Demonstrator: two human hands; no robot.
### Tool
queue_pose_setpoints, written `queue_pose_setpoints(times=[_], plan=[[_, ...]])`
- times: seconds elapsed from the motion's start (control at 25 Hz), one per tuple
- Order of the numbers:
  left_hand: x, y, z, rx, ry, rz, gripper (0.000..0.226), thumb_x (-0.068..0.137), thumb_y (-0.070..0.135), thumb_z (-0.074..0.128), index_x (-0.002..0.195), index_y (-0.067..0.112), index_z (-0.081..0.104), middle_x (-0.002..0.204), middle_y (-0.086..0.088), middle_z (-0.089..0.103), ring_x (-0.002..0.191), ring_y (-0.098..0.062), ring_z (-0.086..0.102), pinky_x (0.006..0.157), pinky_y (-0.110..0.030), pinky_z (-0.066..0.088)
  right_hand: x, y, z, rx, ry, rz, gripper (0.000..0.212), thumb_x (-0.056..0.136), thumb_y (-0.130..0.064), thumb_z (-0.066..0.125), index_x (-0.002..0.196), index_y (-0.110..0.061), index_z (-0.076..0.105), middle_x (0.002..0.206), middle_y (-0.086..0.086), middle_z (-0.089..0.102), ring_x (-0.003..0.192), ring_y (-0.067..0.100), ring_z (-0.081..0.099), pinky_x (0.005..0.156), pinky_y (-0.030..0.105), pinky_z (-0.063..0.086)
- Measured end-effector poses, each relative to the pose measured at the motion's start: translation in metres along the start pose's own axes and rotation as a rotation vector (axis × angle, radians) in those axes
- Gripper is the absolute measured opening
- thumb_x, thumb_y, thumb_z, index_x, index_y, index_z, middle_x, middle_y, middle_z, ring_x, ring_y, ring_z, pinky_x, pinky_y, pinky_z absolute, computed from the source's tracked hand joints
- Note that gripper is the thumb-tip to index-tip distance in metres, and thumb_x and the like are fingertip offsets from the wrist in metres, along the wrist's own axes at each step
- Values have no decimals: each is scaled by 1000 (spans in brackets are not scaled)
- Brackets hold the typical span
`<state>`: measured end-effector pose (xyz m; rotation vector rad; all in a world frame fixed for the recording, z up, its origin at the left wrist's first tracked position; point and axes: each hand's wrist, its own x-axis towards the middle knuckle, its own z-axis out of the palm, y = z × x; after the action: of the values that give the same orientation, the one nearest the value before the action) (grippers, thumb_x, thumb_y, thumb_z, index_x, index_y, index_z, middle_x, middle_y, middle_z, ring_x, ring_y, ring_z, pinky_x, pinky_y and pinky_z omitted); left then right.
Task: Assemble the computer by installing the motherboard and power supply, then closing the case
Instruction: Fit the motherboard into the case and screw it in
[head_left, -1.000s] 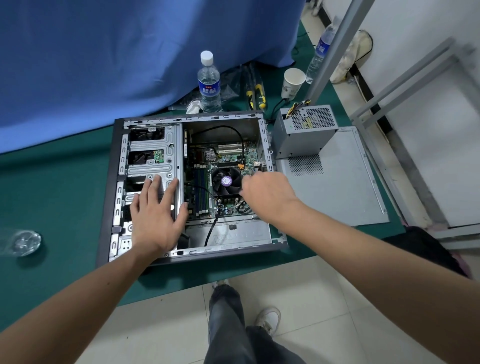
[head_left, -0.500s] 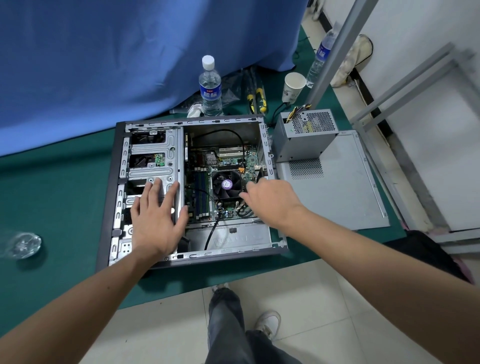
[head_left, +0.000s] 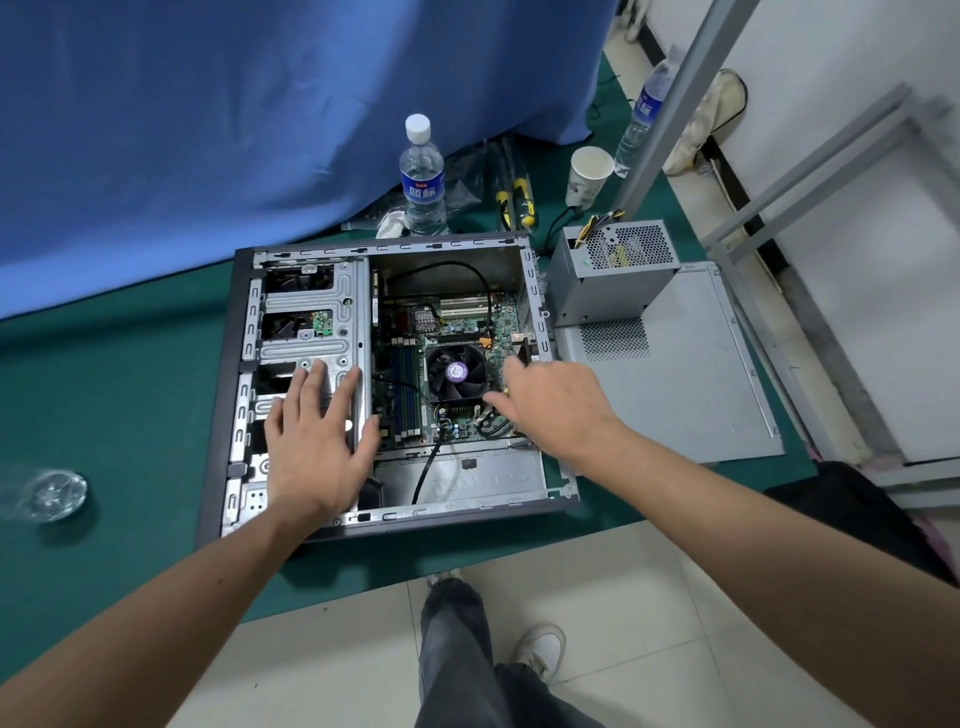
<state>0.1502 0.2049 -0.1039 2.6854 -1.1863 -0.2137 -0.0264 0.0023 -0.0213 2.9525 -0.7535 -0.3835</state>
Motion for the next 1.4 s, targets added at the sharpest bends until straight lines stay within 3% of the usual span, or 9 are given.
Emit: queue_pose_setpoints(times=[0.16, 0.24, 0.4, 0.56, 0.68, 0.96, 1.08, 1.24, 1.4], plan=[[0, -1, -1, -1, -7, -1, 67, 94, 62, 21, 154, 34, 27, 163, -9, 18, 152, -23, 4, 120, -50, 12, 5, 6, -8, 239, -67, -52, 31, 100, -29, 51, 126, -14, 43, 118, 9, 44, 73, 22, 53, 56, 34, 45], [1, -1, -1, 2, -7, -3, 67, 94, 62, 21, 154, 34, 27, 163, -9, 18, 152, -23, 4, 120, -50, 12, 7, 9, -11, 160, -117, -198, 29, 97, -13, 54, 125, -18, 48, 111, 8, 45, 70, 21, 51, 56, 34, 47], [-1, 0, -1, 1, -14, -4, 67, 93, 62, 21, 154, 35, 27, 163, -9, 18, 153, -22, 4, 120, -50, 11, 7, 8, -11, 3, -41, -59, 34, 105, -41, 37, 109, -13, 56, 79, 1, 42, 61, 21, 46, 53, 32, 43], [1, 1, -3, 1, -13, -7, 68, 93, 63, 19, 155, 34, 27, 163, -9, 18, 153, -22, 3, 120, -50, 11, 7, 4, -13, 198, -152, -72, 21, 101, -22, 51, 120, -17, 45, 116, 12, 41, 71, 20, 51, 61, 36, 53], [1, 1, -2, 11, -17, -7, 68, 93, 63, 19, 155, 35, 25, 164, -9, 17, 153, -22, 3, 120, -50, 11, 9, 1, -17, 175, -188, -151, 33, 87, 4, 51, 116, -12, 46, 113, 15, 45, 63, 19, 45, 53, 36, 45], [0, 0, -1, -3, -9, -9, 68, 93, 63, 20, 154, 35, 28, 163, -9, 18, 153, -22, 4, 120, -50, 12, 8, -13, -16, -39, -45, -77, 15, 101, -23, 54, 109, -11, 52, 96, 6, 60, 73, 22, 63, 52, 31, 40], [0, 0, -1, -6, -5, -6, 68, 93, 63, 20, 154, 34, 28, 163, -9, 19, 153, -23, 4, 120, -50, 12, 3, -8, -15, -51, -59, -23, 39, 106, -46, 33, 100, -12, 53, 68, -3, 48, 61, 19, 53, 47, 28, 34], [0, 0, -1, -8, -3, -6, 67, 93, 63, 21, 154, 34, 28, 163, -9, 19, 153, -22, 4, 120, -50, 12, 2, 5, -18, 162, -203, -48, 24, 102, -30, 44, 118, -12, 41, 111, 12, 48, 76, 26, 54, 56, 35, 43], [-1, 1, -1, -16, 7, -1, 67, 93, 61, 22, 154, 33, 30, 162, -10, 21, 152, -23, 5, 120, -51, 13, 2, 9, -24, 165, -168, -139, 20, 93, -6, 55, 112, -8, 50, 108, 14, 52, 78, 27, 54, 61, 34, 44]])
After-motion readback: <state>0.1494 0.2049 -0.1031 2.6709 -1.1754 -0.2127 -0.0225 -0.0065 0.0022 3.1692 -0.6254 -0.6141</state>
